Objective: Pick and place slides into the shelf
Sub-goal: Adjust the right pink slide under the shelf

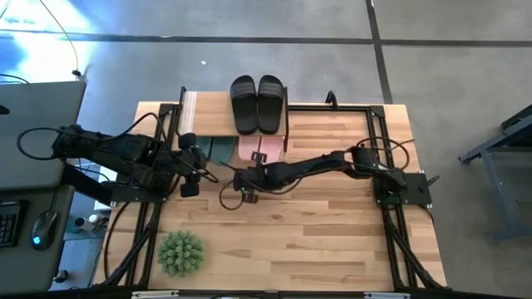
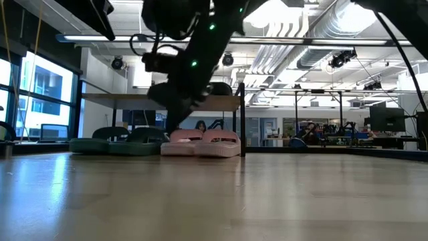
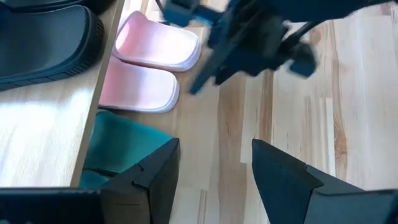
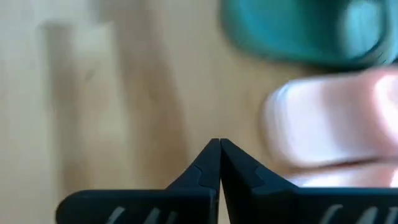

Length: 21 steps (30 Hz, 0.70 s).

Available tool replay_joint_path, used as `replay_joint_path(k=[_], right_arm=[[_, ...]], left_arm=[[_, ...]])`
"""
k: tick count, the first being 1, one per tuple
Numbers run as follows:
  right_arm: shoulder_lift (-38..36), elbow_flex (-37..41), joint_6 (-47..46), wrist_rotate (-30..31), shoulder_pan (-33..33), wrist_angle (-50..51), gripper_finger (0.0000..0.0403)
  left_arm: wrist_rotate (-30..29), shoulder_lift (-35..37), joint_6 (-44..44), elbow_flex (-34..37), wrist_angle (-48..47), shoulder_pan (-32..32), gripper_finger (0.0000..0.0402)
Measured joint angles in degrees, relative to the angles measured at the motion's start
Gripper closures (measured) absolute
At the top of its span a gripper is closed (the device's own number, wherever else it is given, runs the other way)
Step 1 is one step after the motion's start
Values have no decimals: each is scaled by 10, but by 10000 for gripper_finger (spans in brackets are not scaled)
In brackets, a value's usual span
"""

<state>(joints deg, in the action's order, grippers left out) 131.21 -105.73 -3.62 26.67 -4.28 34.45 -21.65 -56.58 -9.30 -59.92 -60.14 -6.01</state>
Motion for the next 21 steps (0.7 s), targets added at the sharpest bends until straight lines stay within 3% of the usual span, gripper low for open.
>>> replay_joint_path(k=[6, 11, 15, 21], right_arm=[[-5, 8, -28, -85, -6, 76, 403], [-5, 39, -31, -62, -6, 57, 403], [-8, 72, -60, -9, -6, 63, 403], [-43, 129, -90, 9, -22, 43, 403]], left_arm=[[0, 0, 0, 0, 1, 0, 218], [0, 0, -1, 0, 1, 0, 218], [0, 0, -1, 0, 0, 0, 218], [0, 0, 0, 0, 1, 0, 218]])
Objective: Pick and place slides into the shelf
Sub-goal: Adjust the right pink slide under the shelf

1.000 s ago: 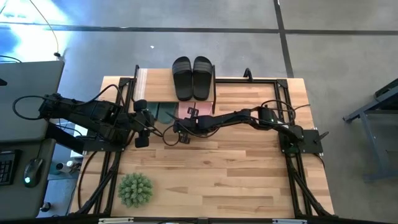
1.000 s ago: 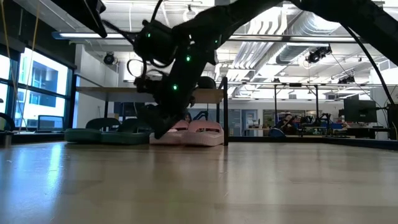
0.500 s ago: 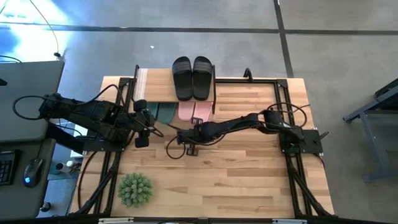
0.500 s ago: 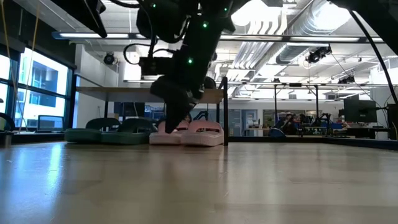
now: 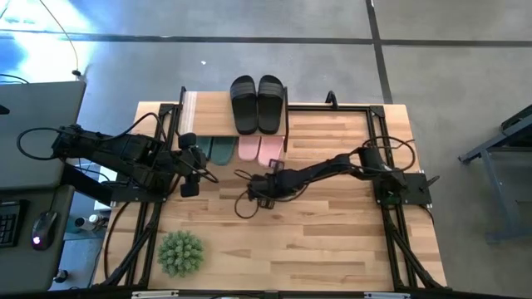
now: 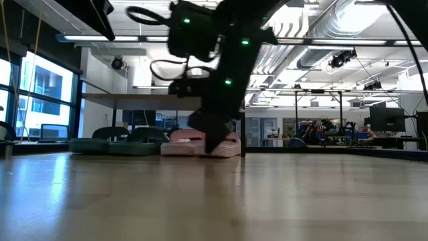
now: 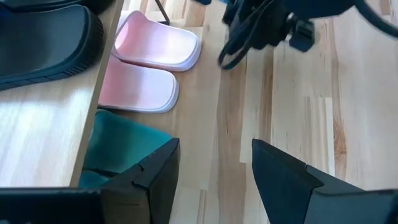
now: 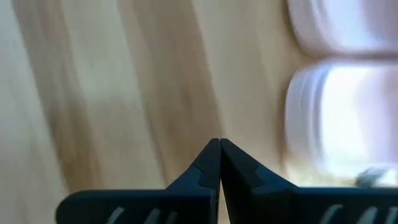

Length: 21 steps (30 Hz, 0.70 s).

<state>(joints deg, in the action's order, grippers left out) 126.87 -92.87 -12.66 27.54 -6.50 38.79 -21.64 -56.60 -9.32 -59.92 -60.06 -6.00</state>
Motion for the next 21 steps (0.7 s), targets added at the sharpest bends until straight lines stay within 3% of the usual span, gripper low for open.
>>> replay_joint_path(k=[3, 9, 16, 21], right_arm=[[-33, 61, -29, 15, -4, -30, 403], [-86, 171, -31, 9, -4, -206, 403], [-86, 197, -53, 65, 11, -247, 403], [-86, 195, -53, 64, 28, -257, 403]], left_arm=[[0, 0, 0, 0, 1, 0, 218], [0, 0, 0, 0, 3, 0, 218], [-4, 0, 0, 0, 4, 0, 218], [-4, 0, 0, 0, 4, 0, 218]])
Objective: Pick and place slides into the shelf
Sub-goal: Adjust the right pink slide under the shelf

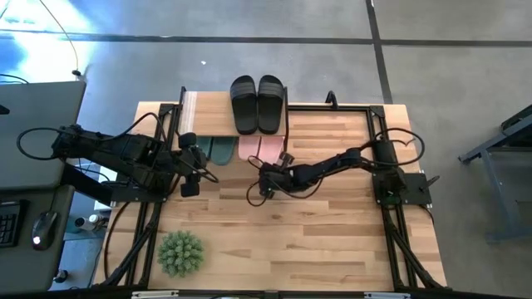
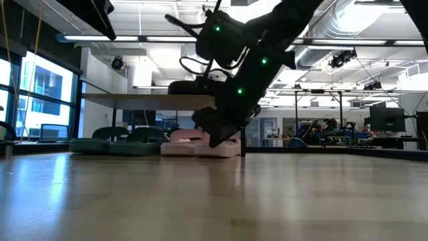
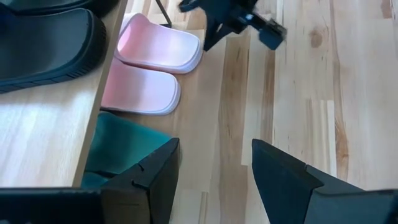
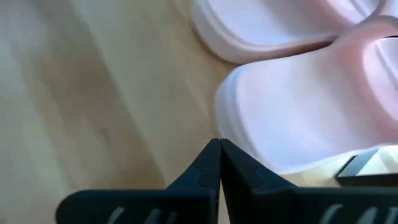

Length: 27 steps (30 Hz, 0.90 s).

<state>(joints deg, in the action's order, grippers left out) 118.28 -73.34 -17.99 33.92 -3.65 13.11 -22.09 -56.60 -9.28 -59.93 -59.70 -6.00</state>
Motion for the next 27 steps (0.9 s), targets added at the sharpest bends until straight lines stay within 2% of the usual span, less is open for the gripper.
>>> replay_joint_path(k=[13, 27], right_arm=[[0, 0, 20, -53, 16, -6, 403], [0, 0, -30, -24, 36, 48, 403]], left_arm=[[0, 0, 0, 0, 0, 0, 218], [0, 0, 0, 0, 0, 0, 218]])
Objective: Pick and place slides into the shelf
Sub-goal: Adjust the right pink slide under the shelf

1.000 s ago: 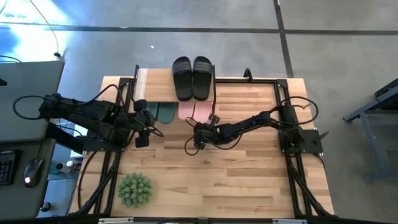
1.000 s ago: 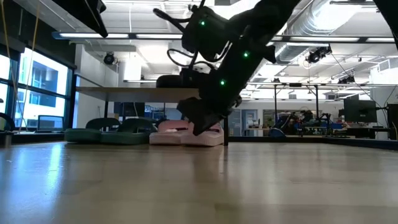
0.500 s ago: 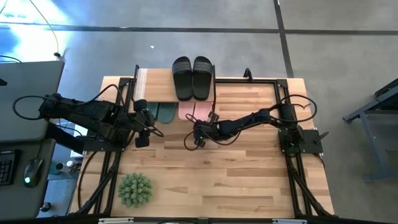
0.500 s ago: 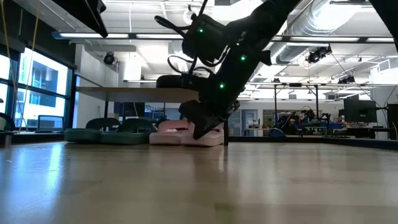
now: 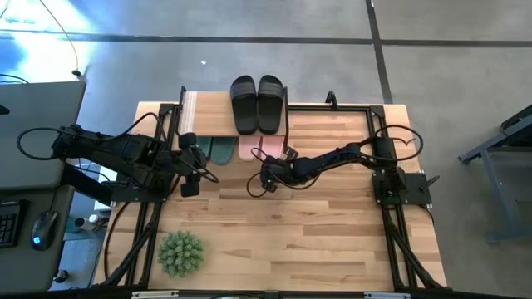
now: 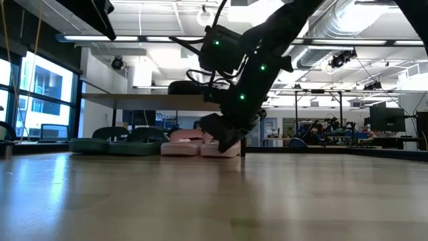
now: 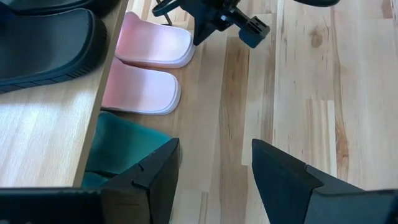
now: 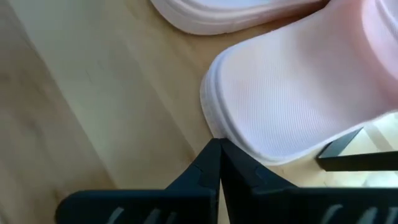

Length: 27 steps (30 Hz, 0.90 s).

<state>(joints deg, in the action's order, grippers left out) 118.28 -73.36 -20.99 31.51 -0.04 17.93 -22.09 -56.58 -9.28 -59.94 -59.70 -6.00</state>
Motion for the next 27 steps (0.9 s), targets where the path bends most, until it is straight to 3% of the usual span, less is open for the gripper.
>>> replay_joint_path(k=[27], right_arm=[[1, 0, 5, 9, 4, -16, 403]], left_arm=[[0, 0, 0, 0, 0, 0, 218]])
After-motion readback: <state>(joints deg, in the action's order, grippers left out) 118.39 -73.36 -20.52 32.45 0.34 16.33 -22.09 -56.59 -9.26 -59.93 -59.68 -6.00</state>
